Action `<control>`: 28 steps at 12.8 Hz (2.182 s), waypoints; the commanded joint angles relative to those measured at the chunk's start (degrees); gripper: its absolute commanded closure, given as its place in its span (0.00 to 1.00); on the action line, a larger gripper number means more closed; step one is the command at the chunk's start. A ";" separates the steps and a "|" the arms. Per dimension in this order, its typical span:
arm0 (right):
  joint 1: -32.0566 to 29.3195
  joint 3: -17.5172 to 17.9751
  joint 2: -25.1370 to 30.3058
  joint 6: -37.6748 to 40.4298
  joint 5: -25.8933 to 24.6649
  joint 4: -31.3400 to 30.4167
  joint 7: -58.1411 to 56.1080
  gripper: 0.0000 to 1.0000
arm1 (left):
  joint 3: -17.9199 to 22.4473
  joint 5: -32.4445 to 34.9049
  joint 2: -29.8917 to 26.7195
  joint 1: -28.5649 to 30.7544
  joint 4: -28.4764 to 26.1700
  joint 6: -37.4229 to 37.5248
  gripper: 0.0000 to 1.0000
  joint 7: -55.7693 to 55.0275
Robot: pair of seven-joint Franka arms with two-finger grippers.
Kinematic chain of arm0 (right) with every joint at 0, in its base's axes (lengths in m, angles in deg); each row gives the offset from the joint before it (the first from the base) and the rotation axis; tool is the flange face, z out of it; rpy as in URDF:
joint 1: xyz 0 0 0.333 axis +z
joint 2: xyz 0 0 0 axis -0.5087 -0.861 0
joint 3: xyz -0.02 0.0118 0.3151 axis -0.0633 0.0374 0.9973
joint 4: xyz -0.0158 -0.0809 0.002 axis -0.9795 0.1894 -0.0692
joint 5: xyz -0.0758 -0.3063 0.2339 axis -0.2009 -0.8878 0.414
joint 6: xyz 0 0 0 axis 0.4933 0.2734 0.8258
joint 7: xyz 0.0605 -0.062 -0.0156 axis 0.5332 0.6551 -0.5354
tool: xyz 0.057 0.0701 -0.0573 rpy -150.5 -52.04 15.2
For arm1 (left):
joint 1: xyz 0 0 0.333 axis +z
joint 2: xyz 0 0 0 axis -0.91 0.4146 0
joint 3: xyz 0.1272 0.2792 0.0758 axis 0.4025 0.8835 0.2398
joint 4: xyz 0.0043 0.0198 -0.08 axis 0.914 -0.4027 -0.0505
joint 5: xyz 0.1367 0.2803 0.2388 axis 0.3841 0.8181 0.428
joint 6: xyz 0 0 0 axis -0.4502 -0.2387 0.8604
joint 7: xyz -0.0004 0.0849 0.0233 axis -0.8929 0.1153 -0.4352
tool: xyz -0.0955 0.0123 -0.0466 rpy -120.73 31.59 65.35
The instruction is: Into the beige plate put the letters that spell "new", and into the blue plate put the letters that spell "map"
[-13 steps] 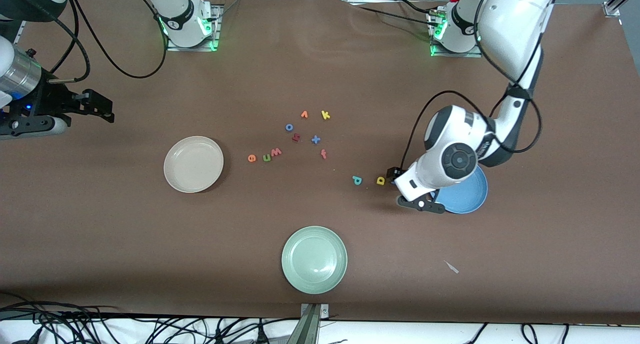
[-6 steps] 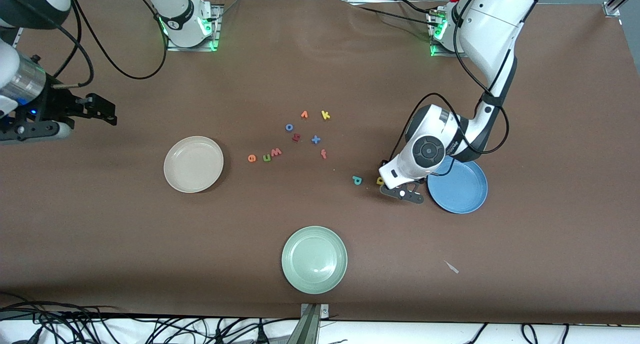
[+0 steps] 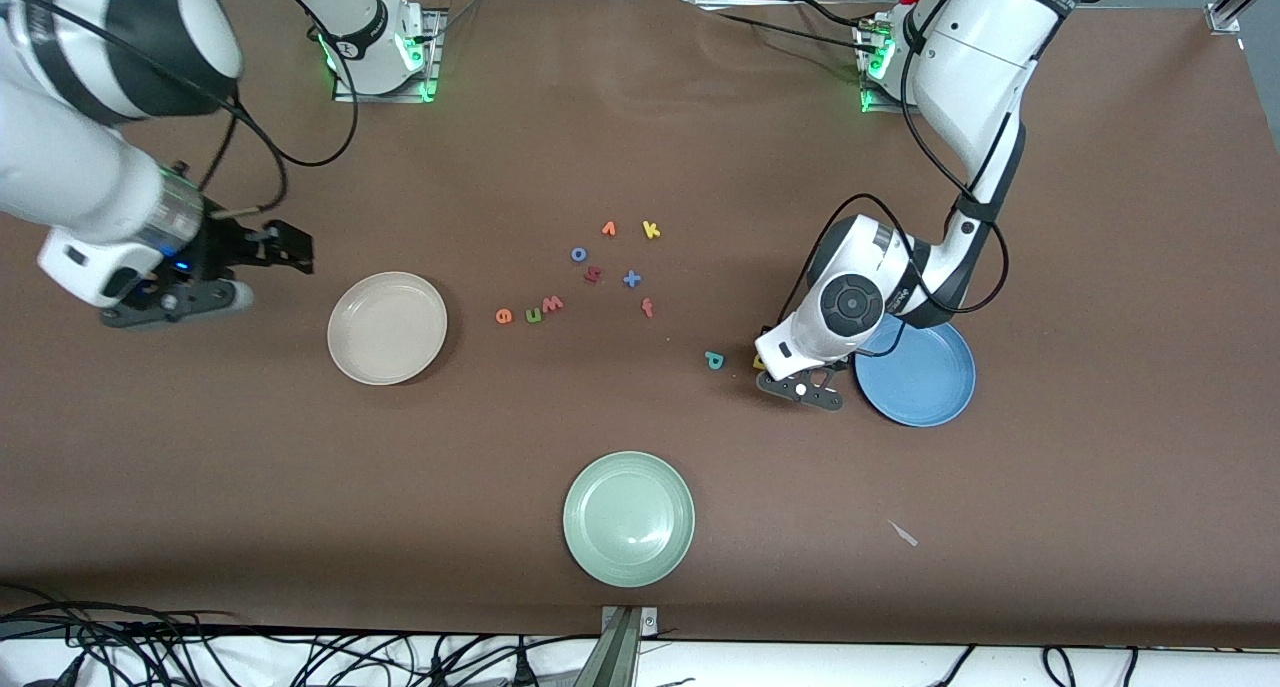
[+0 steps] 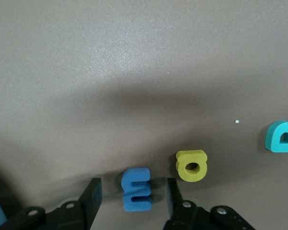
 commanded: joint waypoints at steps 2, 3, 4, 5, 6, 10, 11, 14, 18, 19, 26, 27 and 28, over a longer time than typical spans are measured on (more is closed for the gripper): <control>4.99 -0.34 -6.45 -6.56 0.21 1.15 5.71 0.00 | 0.39 1.53 -0.27 -0.36 0.04 -0.23 0.87 0.12; 6.05 -0.34 -8.21 -8.67 0.12 1.15 7.47 0.00 | 0.48 1.53 -0.62 -0.27 0.12 0.04 0.91 0.21; 7.63 -0.34 -9.97 -10.95 0.21 0.98 9.22 0.00 | 0.57 1.53 -0.88 -0.27 0.30 0.39 0.96 0.21; 9.38 -0.34 -10.77 -14.71 0.12 -0.33 11.33 0.00 | 0.48 2.32 -1.49 -0.10 0.56 1.44 0.96 0.13; 10.01 -0.34 -10.95 -19.54 0.03 -3.73 14.40 0.00 | 0.57 3.37 -2.11 0.16 1.35 3.45 0.96 0.13; 11.51 0.89 -17.08 -33.10 -0.32 -9.31 18.90 0.00 | 0.83 5.31 -5.19 4.36 7.05 12.94 0.96 7.90; 11.77 0.89 -18.49 -35.38 -0.49 -9.31 19.52 0.00 | 0.83 5.31 -5.37 6.73 7.24 13.22 0.96 12.56; 13.88 0.89 -21.32 -39.78 -1.89 -11.57 24.00 0.00 | 0.83 5.40 -4.58 13.06 6.11 12.79 0.94 22.43; 14.41 0.98 -19.83 -44.46 -2.60 -18.97 24.71 0.01 | 0.75 5.40 -4.58 13.52 5.75 12.61 0.53 22.89; 15.37 1.15 -19.83 -44.55 -2.60 -19.41 25.67 0.01 | 0.75 5.40 -4.49 13.35 5.75 12.61 0.18 22.63; 15.73 1.16 -18.60 -44.55 -3.22 -22.93 26.29 0.02 | -1.80 4.26 -4.58 7.83 7.07 12.43 0.00 3.52; 15.73 1.16 -18.42 -44.63 -3.83 -23.63 26.47 0.02 | -1.80 4.08 -3.79 6.33 7.16 11.74 0.00 -1.15; 15.73 1.16 -18.42 -44.81 -3.92 -23.89 26.47 0.04 | -1.80 2.78 -3.18 4.93 7.24 10.16 0.00 -4.76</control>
